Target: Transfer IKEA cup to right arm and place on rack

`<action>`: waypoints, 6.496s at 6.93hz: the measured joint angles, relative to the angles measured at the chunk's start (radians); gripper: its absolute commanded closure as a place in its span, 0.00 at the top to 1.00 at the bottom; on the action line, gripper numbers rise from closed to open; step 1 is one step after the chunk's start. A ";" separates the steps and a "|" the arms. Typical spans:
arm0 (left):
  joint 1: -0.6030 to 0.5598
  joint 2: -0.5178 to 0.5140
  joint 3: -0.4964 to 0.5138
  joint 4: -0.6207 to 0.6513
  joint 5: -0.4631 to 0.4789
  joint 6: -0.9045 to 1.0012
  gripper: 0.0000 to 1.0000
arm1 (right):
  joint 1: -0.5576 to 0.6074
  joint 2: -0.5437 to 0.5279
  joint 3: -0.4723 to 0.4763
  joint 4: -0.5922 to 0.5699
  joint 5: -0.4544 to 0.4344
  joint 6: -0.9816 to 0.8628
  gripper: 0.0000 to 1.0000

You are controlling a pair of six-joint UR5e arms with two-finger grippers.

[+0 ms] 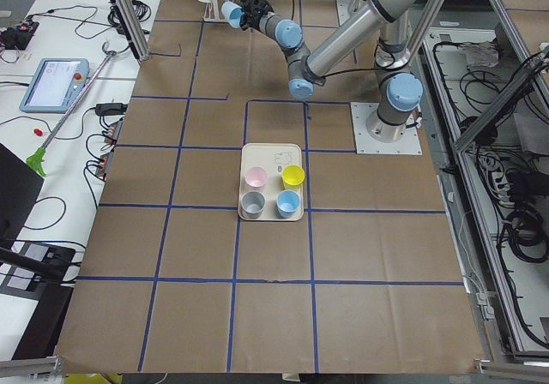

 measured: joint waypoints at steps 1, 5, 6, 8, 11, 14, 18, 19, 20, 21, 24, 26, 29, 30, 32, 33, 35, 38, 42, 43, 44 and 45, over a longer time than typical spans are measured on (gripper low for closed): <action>0.000 0.000 0.000 0.000 0.000 -0.001 0.00 | 0.007 0.001 0.000 0.002 -0.007 0.000 0.98; 0.000 0.002 0.000 0.000 0.000 -0.011 0.00 | 0.037 0.010 -0.015 0.009 -0.019 0.005 0.98; 0.000 0.003 0.000 0.000 0.001 -0.016 0.00 | 0.042 0.017 -0.021 0.009 -0.021 0.006 0.98; 0.000 0.007 0.000 0.000 0.001 -0.028 0.00 | 0.052 0.032 -0.028 0.008 -0.024 0.007 0.98; -0.001 0.011 0.000 0.000 0.002 -0.038 0.00 | 0.071 0.039 -0.042 0.021 -0.037 0.008 0.98; -0.001 0.014 0.000 0.000 0.003 -0.048 0.00 | 0.083 0.042 -0.058 0.040 -0.038 0.010 0.94; -0.002 0.016 0.000 0.000 0.003 -0.053 0.00 | 0.084 0.043 -0.059 0.043 -0.034 0.012 0.58; -0.002 0.016 0.000 0.000 0.004 -0.053 0.01 | 0.083 0.043 -0.060 0.042 -0.030 0.013 0.52; -0.002 0.015 0.001 0.000 0.004 -0.054 0.16 | 0.082 0.043 -0.060 0.041 -0.027 0.012 0.49; -0.002 0.016 0.001 0.000 0.008 -0.055 0.41 | 0.082 0.042 -0.060 0.039 -0.024 0.011 0.47; -0.002 0.018 0.004 0.004 0.017 -0.065 0.89 | 0.083 0.042 -0.061 0.038 -0.021 0.010 0.44; -0.002 0.007 0.005 0.022 0.017 -0.091 0.99 | 0.082 0.041 -0.061 0.038 -0.020 0.009 0.43; 0.023 0.027 0.002 0.057 0.018 -0.145 0.99 | 0.071 0.042 -0.075 0.037 -0.019 0.007 0.43; 0.064 0.036 -0.001 0.059 0.016 -0.148 0.99 | 0.059 0.046 -0.090 0.036 -0.019 0.005 0.43; 0.166 0.042 0.003 0.054 0.010 -0.159 0.99 | 0.004 0.050 -0.105 0.031 -0.018 0.002 0.38; 0.193 0.042 0.012 0.034 0.032 -0.175 0.99 | -0.027 0.051 -0.111 0.030 -0.018 0.000 0.31; 0.200 0.035 0.085 -0.094 0.168 -0.191 0.99 | -0.095 0.047 -0.120 0.025 -0.018 -0.084 0.19; 0.140 0.026 0.246 -0.422 0.388 -0.193 0.99 | -0.204 0.035 -0.124 0.022 -0.021 -0.672 0.09; -0.047 0.040 0.504 -1.110 0.859 -0.193 0.99 | -0.442 0.021 -0.156 0.018 -0.014 -1.659 0.06; -0.055 0.059 0.549 -1.288 0.898 -0.193 0.99 | -0.486 0.038 -0.183 0.012 -0.013 -1.756 0.06; -0.054 0.078 0.593 -1.446 0.917 -0.189 0.99 | -0.515 0.072 -0.211 -0.018 -0.004 -1.803 0.06; -0.049 0.094 0.634 -1.574 0.931 -0.182 0.99 | -0.533 0.120 -0.246 -0.067 0.013 -1.820 0.06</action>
